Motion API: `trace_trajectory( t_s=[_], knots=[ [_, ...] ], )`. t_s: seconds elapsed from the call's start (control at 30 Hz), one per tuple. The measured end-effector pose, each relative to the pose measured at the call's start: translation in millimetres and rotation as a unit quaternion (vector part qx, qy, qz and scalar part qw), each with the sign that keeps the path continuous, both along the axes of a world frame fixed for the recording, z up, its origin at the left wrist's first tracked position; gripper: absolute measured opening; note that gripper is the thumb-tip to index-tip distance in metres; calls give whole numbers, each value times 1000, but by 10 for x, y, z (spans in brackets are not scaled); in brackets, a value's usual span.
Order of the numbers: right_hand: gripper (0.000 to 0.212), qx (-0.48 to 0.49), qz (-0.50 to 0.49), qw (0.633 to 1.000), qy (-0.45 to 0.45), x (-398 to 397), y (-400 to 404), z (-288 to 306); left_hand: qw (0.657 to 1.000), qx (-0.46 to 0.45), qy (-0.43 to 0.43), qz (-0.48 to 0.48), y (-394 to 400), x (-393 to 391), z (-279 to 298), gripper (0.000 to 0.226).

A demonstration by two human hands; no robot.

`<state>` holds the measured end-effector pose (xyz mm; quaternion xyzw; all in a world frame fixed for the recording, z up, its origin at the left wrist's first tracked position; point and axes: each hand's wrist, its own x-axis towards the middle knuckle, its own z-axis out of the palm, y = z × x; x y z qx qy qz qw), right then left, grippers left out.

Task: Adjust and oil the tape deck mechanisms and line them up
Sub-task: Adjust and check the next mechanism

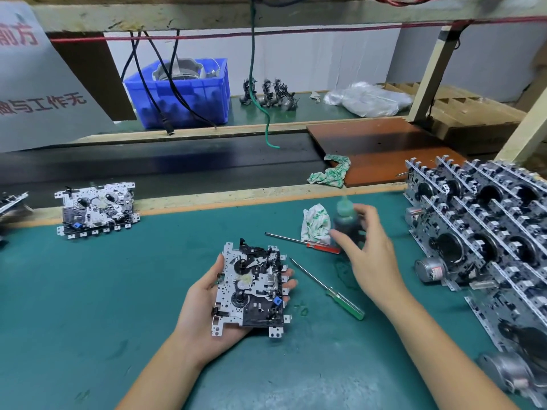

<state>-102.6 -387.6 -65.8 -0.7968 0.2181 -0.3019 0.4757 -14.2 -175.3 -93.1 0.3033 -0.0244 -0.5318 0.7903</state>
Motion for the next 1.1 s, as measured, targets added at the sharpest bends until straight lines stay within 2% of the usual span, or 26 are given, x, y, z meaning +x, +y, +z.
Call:
trace_trajectory(
  t_s=[0.07,0.17,0.23,0.33,0.43,0.6,0.73,0.97,1.1],
  knots=[
    [22,17,81,996,-31,-3,109,38,1000,-3,5,3,4,-3,4,68],
    [13,124,115,985,-18,3,225,-15,1000,-6,6,6,-4,-17,9,68],
    [20,170,111,979,-14,0,246,-24,1000,-7,4,7,-7,-27,13,67],
    [24,231,100,965,-69,4,202,40,1000,-20,16,7,-12,-27,19,67],
    [34,336,93,927,-135,-3,175,77,1000,-21,11,-3,-15,-17,4,67],
    [45,460,46,876,-140,43,245,50,999,-40,11,-11,-19,-12,10,64],
    [44,481,27,867,-129,86,346,-15,999,-36,25,-15,-29,-15,18,66],
    [43,399,28,910,-108,85,377,-66,998,-43,42,-20,-17,-14,27,65],
    [43,383,22,916,-119,90,382,-70,997,-56,37,-26,-11,-15,46,65]
  ],
)
